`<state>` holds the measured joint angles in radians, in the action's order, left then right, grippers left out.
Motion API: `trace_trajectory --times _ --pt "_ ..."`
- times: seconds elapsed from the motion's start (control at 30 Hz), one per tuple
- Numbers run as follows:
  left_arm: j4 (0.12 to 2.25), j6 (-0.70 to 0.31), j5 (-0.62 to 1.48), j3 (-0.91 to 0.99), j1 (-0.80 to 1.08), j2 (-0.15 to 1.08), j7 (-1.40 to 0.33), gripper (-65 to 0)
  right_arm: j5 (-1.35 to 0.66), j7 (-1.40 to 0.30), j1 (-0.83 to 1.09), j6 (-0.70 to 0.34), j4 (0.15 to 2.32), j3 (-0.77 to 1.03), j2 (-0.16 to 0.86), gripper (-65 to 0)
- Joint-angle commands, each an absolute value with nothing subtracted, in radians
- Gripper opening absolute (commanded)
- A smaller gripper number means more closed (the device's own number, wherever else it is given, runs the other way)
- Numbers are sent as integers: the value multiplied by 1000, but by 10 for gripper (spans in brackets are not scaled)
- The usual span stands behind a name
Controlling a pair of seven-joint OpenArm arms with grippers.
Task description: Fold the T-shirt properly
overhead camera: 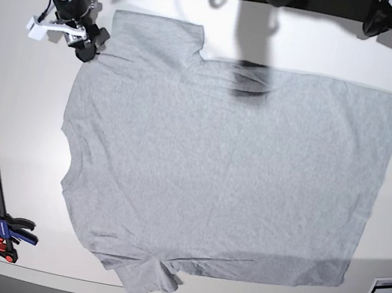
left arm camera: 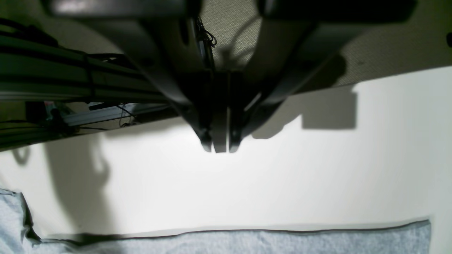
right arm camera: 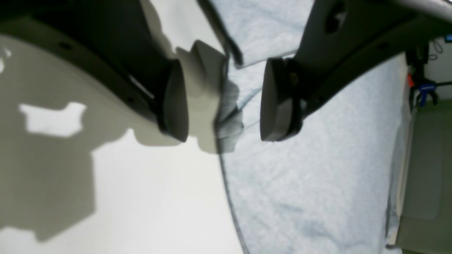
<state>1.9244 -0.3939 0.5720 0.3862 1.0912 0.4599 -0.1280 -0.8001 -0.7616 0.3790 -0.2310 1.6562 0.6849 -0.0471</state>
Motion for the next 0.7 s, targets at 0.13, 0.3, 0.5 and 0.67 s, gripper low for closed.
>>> trace_trajectory --times 0.13,0.3,0.5,0.67 --pt "1937 -397 578 392 1105 466 -105 -650 -784 -733 351 -227 1575 627 -39 -338" --pt "1937 -397 578 392 1105 466 -105 -650 -783 -733 298 -228 1450 585 -39 -338" --pt "1937 -397 578 392 1105 466 -81 -650 -774 -733 291 -229 1438 543 -42 -340" --pt "1937 -397 577 392 1094 466 7 -650 -758 -741 291 -231 1438 535 -41 -650"
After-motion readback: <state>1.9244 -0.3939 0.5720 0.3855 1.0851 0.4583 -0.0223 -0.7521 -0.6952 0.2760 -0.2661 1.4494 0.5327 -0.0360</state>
